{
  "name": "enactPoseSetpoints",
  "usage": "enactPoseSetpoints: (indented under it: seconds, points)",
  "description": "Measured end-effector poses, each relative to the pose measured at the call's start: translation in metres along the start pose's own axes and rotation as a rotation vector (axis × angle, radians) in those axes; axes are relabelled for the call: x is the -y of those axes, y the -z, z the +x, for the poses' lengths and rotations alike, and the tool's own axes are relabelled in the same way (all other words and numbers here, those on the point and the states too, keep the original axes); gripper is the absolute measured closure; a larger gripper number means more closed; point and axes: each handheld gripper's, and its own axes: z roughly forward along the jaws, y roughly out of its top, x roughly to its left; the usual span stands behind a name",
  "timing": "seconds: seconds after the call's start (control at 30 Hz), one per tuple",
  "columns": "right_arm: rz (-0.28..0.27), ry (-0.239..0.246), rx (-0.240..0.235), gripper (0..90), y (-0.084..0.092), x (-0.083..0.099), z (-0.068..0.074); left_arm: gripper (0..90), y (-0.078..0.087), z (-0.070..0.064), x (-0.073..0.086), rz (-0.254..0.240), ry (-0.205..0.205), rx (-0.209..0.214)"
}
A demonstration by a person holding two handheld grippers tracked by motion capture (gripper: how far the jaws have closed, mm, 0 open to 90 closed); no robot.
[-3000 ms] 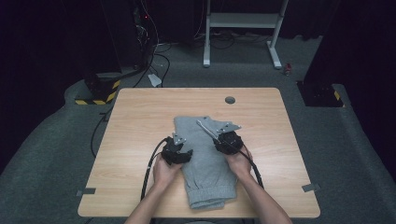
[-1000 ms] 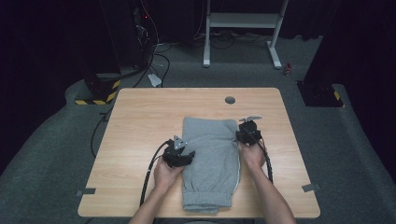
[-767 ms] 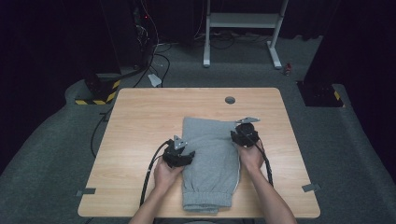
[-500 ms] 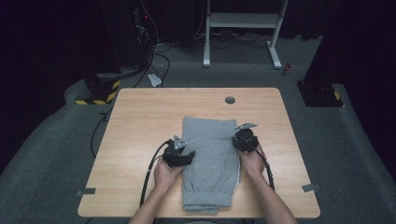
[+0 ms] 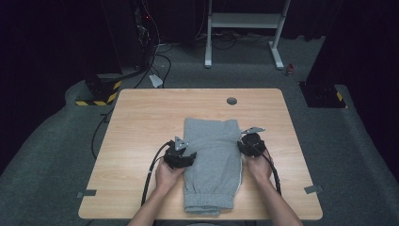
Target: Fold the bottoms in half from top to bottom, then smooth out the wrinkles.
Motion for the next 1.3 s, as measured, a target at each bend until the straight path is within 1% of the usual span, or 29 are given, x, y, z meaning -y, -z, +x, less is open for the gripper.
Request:
enactPoseSetpoints:
  seconds: [0.07,0.1,0.13,0.17,0.27,0.33,0.37,0.4,0.47,0.53,0.57,0.67,0.7,0.77,0.83,0.9,0.93,0.97,1.0,1.03,1.07,1.1,1.13,1.17,1.2,1.3]
  points:
    - [-0.019,-0.003,0.002,64.9,0.006,-0.001,-0.001,41.3,0.001,0.001,-0.001,0.010,0.018,0.005]
    - [-0.032,-0.005,0.001,64.1,0.010,-0.001,-0.002,42.1,0.003,0.001,-0.002,0.019,0.034,0.014]
    - [-0.048,-0.006,-0.008,63.3,0.015,0.000,-0.002,42.6,0.005,0.001,-0.003,0.023,0.046,0.025]
    - [-0.064,-0.007,-0.024,62.5,0.020,0.000,-0.002,42.6,0.007,0.000,-0.004,0.024,0.046,0.028]
    - [-0.088,0.016,-0.076,60.5,0.035,0.006,0.008,42.0,0.018,-0.008,-0.005,0.024,0.021,0.047]
    - [-0.096,0.047,-0.113,59.3,0.043,0.013,0.018,41.4,0.024,-0.016,-0.004,0.029,0.002,0.068]
    - [-0.092,0.054,-0.132,58.9,0.047,0.017,0.023,40.8,0.028,-0.021,-0.005,0.044,-0.018,0.075]
    - [-0.091,0.070,-0.160,58.4,0.049,0.023,0.029,40.2,0.030,-0.024,-0.005,0.049,-0.030,0.079]
    - [-0.081,0.082,-0.191,57.8,0.052,0.031,0.037,40.2,0.034,-0.030,-0.003,0.057,-0.047,0.092]
    - [-0.071,0.084,-0.219,57.2,0.054,0.038,0.043,40.2,0.035,-0.034,-0.001,0.078,-0.058,0.091]
    - [-0.063,0.083,-0.228,56.9,0.055,0.040,0.046,40.2,0.035,-0.035,0.001,0.096,-0.067,0.087]
    - [-0.030,0.118,-0.227,56.2,0.053,0.048,0.053,40.2,0.035,-0.036,0.007,0.124,-0.083,0.073]
    - [-0.016,0.130,-0.220,55.8,0.052,0.051,0.054,40.3,0.034,-0.037,0.009,0.127,-0.081,0.071]
    - [-0.002,0.135,-0.217,54.7,0.050,0.056,0.053,40.6,0.035,-0.035,0.012,0.122,-0.071,0.079]
    - [-0.008,0.120,-0.229,53.7,0.049,0.058,0.050,40.6,0.035,-0.035,0.013,0.123,-0.074,0.077]
    - [0.000,0.123,-0.224,53.1,0.048,0.056,0.050,40.5,0.034,-0.035,0.012,0.125,-0.083,0.072]
    - [0.000,0.132,-0.220,53.1,0.046,0.055,0.050,40.4,0.033,-0.034,0.011,0.126,-0.083,0.064]
    - [0.003,0.128,-0.216,53.0,0.045,0.054,0.050,40.2,0.032,-0.033,0.011,0.127,-0.078,0.065]
    - [-0.001,0.132,-0.211,52.8,0.043,0.052,0.048,40.1,0.031,-0.032,0.010,0.124,-0.071,0.062]
    - [-0.005,0.132,-0.205,52.5,0.041,0.051,0.047,40.1,0.028,-0.030,0.009,0.119,-0.054,0.059]
    - [-0.012,0.126,-0.197,52.1,0.037,0.048,0.043,40.1,0.027,-0.030,0.008,0.113,-0.048,0.053]
    - [-0.009,0.110,-0.197,52.1,0.036,0.046,0.042,40.1,0.025,-0.030,0.006,0.113,-0.044,0.048]
    - [-0.011,0.104,-0.195,52.2,0.033,0.044,0.040,40.1,0.023,-0.030,0.005,0.115,-0.040,0.045]
    - [-0.007,0.101,-0.190,52.2,0.031,0.041,0.039,40.1,0.022,-0.030,0.003,0.120,-0.038,0.040]
    - [-0.005,0.106,-0.186,52.1,0.029,0.038,0.037,40.1,0.020,-0.028,0.003,0.114,-0.031,0.035]
    - [-0.002,0.093,-0.177,52.0,0.023,0.032,0.035,40.2,0.017,-0.026,0.002,0.094,-0.013,0.021]
